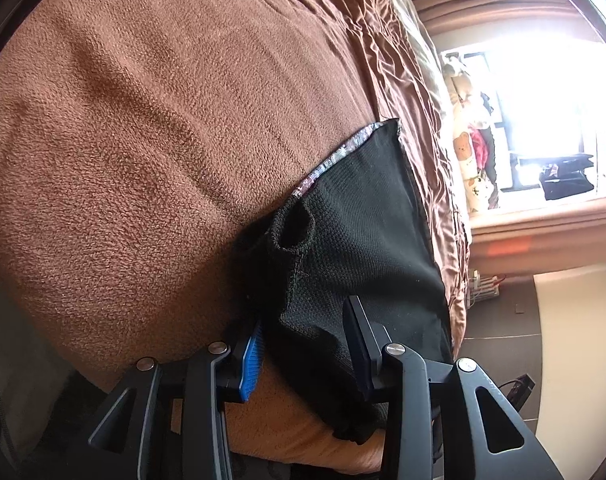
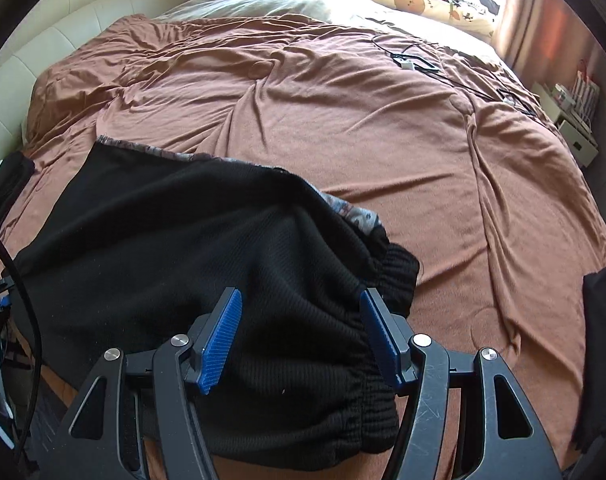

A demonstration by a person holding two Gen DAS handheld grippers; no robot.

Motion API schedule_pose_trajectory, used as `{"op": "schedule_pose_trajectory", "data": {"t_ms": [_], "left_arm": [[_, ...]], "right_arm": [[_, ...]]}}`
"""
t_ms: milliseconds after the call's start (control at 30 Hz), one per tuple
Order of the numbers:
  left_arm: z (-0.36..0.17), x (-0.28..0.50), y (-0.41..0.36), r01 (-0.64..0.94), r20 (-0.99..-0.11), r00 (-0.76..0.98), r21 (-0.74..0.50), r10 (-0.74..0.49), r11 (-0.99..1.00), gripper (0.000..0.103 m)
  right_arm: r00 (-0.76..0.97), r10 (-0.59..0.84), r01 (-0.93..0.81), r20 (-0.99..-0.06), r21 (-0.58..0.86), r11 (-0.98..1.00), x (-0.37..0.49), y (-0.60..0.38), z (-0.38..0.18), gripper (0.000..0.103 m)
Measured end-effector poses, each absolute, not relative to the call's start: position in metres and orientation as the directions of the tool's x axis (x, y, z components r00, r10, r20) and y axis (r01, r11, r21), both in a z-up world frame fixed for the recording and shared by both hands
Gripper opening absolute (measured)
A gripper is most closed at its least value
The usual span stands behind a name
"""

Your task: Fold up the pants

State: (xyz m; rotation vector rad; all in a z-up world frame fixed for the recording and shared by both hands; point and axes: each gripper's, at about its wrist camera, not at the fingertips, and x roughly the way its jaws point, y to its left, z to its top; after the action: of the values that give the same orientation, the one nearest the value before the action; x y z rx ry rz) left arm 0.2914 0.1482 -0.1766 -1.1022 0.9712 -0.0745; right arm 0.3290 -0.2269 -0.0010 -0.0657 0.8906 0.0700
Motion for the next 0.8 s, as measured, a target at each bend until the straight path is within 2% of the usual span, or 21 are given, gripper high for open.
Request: {"op": "schedule_pose_trajectory", "data": {"t_ms": [33,100,300,800], "left_arm": [[-0.177,0.291,0.148,-0.395,-0.619,0.605,-0.779,-0.5,0.487,0.039],[-0.178,0.288,0.146,-0.39,-0.608,0.607,-0.789,-0.511,0.475,0.039],[-0.181,0.284,0.148,-0.374,-0.583,0.615,-0.809,-0.531,0.454,0.039],[-0.182,0.277,0.156,-0.332,-0.549,0.637,-0.829,-0.54,0.451,0.035]], "right_arm": [[0.625,0.037,-0.085,-0.78,-0.021,0.996,0.323,-0.228,-0.002,0.057],[0.614,0.053,-0.082,-0.787,0.003,0.997,0.312,-0.23,-0.007,0.046],[0.572,0.031,-0.04,-0.82,0.01,0.999,0.291,-0.238,-0.031,0.036],[0.514,-0.103,0.109,-0.852,-0.054,0.993,0.259,-0.243,-0.058,0.035]]}}
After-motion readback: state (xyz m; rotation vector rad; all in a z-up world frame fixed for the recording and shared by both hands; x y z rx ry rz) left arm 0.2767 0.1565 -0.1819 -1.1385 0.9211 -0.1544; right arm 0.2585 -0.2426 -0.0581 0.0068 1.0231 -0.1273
